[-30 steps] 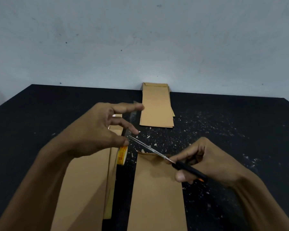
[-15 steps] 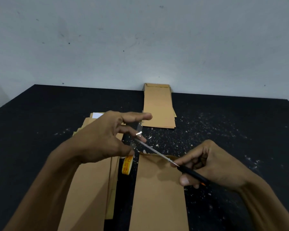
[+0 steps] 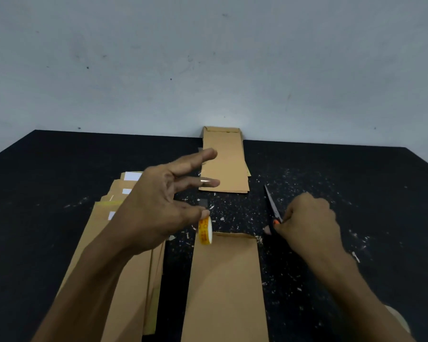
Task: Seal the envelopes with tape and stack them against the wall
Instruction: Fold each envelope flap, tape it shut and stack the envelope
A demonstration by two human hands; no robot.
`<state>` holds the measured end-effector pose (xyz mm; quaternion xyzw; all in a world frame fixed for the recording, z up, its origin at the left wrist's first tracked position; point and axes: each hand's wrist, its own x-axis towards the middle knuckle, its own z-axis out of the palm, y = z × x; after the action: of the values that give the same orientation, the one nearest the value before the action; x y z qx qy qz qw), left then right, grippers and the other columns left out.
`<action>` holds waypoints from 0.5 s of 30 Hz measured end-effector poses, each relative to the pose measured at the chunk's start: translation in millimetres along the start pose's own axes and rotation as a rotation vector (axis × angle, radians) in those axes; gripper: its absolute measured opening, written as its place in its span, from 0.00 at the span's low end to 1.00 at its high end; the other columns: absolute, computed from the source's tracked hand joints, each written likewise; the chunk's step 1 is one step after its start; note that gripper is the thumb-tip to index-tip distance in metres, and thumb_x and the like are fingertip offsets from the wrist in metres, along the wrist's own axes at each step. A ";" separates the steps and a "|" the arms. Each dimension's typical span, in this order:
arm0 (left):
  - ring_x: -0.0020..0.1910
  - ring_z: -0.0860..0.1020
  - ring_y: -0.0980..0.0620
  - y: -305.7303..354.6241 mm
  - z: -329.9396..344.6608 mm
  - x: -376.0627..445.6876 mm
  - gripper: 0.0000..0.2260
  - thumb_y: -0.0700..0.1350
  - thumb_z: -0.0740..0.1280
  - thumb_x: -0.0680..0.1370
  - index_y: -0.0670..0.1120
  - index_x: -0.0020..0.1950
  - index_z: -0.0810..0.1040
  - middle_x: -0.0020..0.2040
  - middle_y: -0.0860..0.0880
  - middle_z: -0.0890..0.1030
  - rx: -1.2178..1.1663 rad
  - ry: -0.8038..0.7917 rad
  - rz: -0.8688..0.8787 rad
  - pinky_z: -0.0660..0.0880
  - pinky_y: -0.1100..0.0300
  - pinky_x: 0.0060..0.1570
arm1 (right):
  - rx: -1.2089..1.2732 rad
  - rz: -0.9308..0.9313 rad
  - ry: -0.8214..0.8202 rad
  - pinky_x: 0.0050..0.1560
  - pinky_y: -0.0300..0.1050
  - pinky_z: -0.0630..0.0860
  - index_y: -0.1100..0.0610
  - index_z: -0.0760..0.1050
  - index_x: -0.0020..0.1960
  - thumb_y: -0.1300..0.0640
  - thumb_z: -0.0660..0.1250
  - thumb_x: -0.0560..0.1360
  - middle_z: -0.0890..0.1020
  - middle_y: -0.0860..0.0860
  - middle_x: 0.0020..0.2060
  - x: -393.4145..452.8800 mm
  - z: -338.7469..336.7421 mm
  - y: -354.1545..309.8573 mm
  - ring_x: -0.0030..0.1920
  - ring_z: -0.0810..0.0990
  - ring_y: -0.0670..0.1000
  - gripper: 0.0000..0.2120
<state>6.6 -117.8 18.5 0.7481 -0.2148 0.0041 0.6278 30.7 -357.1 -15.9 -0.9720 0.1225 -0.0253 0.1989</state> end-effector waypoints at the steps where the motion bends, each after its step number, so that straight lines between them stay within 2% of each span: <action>1: 0.63 0.79 0.55 -0.7 2.7 0.5 0.38 0.23 0.71 0.69 0.49 0.74 0.69 0.73 0.60 0.71 -0.006 -0.003 -0.003 0.83 0.40 0.41 | -0.092 -0.007 0.008 0.42 0.49 0.76 0.56 0.77 0.45 0.48 0.79 0.68 0.74 0.53 0.41 -2.3 -0.9 -3.3 0.44 0.78 0.56 0.16; 3: 0.63 0.79 0.56 -1.8 7.6 0.7 0.39 0.23 0.71 0.69 0.49 0.74 0.69 0.73 0.60 0.70 -0.010 -0.011 -0.006 0.82 0.38 0.41 | -0.163 -0.013 -0.011 0.43 0.49 0.72 0.56 0.75 0.48 0.49 0.77 0.71 0.70 0.52 0.42 -4.9 -3.8 -8.4 0.46 0.76 0.57 0.16; 7: 0.64 0.78 0.58 -5.3 16.3 2.4 0.40 0.24 0.71 0.70 0.52 0.76 0.67 0.74 0.61 0.68 0.008 -0.028 0.003 0.83 0.41 0.41 | -0.187 -0.017 -0.094 0.46 0.50 0.74 0.55 0.74 0.50 0.49 0.77 0.71 0.69 0.51 0.42 -6.6 -8.1 -12.9 0.46 0.75 0.57 0.16; 9: 0.64 0.77 0.58 -6.9 20.2 4.1 0.40 0.24 0.71 0.70 0.52 0.76 0.67 0.75 0.60 0.68 0.021 -0.025 0.010 0.83 0.43 0.41 | -0.179 -0.077 -0.080 0.45 0.49 0.76 0.53 0.77 0.49 0.49 0.76 0.71 0.73 0.49 0.42 -9.9 -11.3 -11.6 0.45 0.77 0.53 0.13; 10: 0.64 0.77 0.58 -7.2 21.7 4.8 0.40 0.24 0.71 0.70 0.52 0.76 0.67 0.75 0.60 0.67 0.023 -0.026 0.014 0.84 0.45 0.41 | -0.104 -0.140 -0.065 0.44 0.48 0.78 0.50 0.79 0.47 0.49 0.76 0.72 0.78 0.48 0.41 -12.1 -13.5 -10.7 0.44 0.79 0.50 0.09; 12: 0.65 0.77 0.58 -7.4 24.7 6.2 0.40 0.24 0.71 0.70 0.52 0.76 0.67 0.75 0.60 0.67 0.021 -0.035 0.020 0.83 0.52 0.39 | 0.236 -0.297 -0.125 0.37 0.37 0.77 0.49 0.84 0.45 0.50 0.75 0.73 0.83 0.45 0.35 -17.6 -21.5 -12.7 0.37 0.81 0.41 0.03; 13: 0.65 0.77 0.58 -7.3 25.9 6.9 0.40 0.24 0.71 0.70 0.52 0.76 0.67 0.75 0.59 0.67 0.019 -0.044 0.020 0.83 0.55 0.39 | 0.450 -0.345 -0.235 0.34 0.32 0.74 0.51 0.86 0.45 0.51 0.75 0.74 0.84 0.46 0.34 -21.9 -26.9 -17.9 0.34 0.80 0.39 0.04; 15: 0.65 0.77 0.58 -8.1 28.5 8.5 0.39 0.26 0.72 0.70 0.51 0.76 0.67 0.75 0.59 0.67 0.010 -0.065 0.016 0.83 0.56 0.40 | 0.763 -0.369 -0.492 0.33 0.30 0.71 0.57 0.87 0.47 0.52 0.73 0.73 0.87 0.50 0.38 -28.1 -31.3 -25.9 0.33 0.80 0.39 0.09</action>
<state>9.5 -146.2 7.2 0.7492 -0.2413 -0.0141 0.6167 6.3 -338.9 23.1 -0.8123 -0.1205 0.1273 0.5563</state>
